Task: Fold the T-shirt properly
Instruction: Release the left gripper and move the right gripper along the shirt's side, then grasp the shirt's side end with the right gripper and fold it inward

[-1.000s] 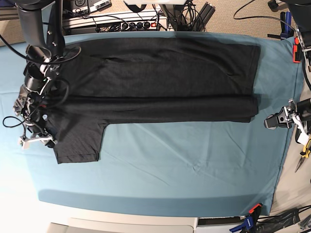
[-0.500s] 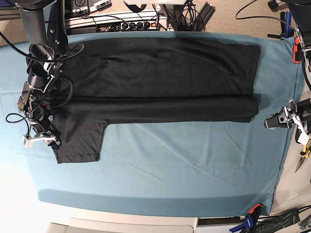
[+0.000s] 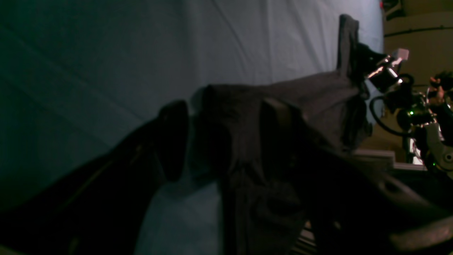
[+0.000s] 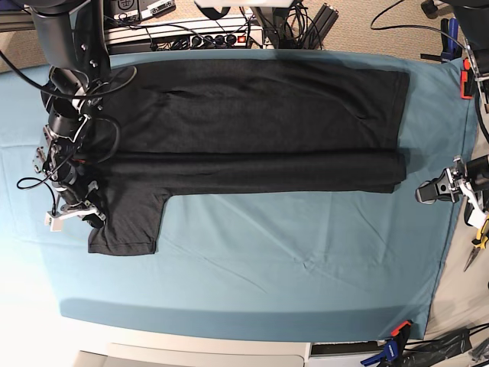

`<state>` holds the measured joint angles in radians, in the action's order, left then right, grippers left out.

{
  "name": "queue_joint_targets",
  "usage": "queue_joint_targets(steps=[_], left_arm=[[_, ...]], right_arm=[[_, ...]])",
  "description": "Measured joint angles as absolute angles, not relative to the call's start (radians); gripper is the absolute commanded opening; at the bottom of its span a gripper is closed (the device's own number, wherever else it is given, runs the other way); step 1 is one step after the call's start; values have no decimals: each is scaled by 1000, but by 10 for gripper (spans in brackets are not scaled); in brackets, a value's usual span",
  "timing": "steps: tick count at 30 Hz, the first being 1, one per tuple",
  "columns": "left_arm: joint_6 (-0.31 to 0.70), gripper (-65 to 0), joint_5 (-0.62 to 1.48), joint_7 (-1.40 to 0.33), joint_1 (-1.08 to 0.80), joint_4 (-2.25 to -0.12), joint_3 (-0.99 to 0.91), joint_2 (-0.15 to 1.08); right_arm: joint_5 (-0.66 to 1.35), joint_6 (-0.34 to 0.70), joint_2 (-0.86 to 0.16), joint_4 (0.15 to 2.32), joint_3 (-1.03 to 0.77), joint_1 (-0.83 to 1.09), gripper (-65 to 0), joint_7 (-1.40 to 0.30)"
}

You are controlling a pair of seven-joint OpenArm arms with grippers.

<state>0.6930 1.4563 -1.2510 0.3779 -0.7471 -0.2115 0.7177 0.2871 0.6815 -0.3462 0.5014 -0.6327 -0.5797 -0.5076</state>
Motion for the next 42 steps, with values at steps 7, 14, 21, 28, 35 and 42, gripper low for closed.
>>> queue_joint_targets(steps=[7, 14, 21, 28, 35, 42], left_arm=[[693, -314, 1457, -1248, 378, -747, -212, 718], [693, -314, 1457, -1244, 378, -749, -212, 718], [693, -314, 1457, -1245, 378, -749, -212, 718], [693, -314, 1457, -1245, 378, -749, -212, 718], [693, -314, 1457, -1245, 378, -749, -212, 716], [693, -314, 1457, -1245, 378, -749, -212, 712]], right_arm=[[525, 683, -348, 746, -451, -550, -650, -797], [691, 691, -348, 1115, -236, -425, -650, -1043], [893, 696, -349, 1430, -167, -290, -650, -1262], [998, 696, -351, 1635, -165, -92, -650, -1362], [1005, 696, -352, 1834, -167, 116, -650, -1374], [953, 697, -352, 2000, -167, 287, -650, -1376]])
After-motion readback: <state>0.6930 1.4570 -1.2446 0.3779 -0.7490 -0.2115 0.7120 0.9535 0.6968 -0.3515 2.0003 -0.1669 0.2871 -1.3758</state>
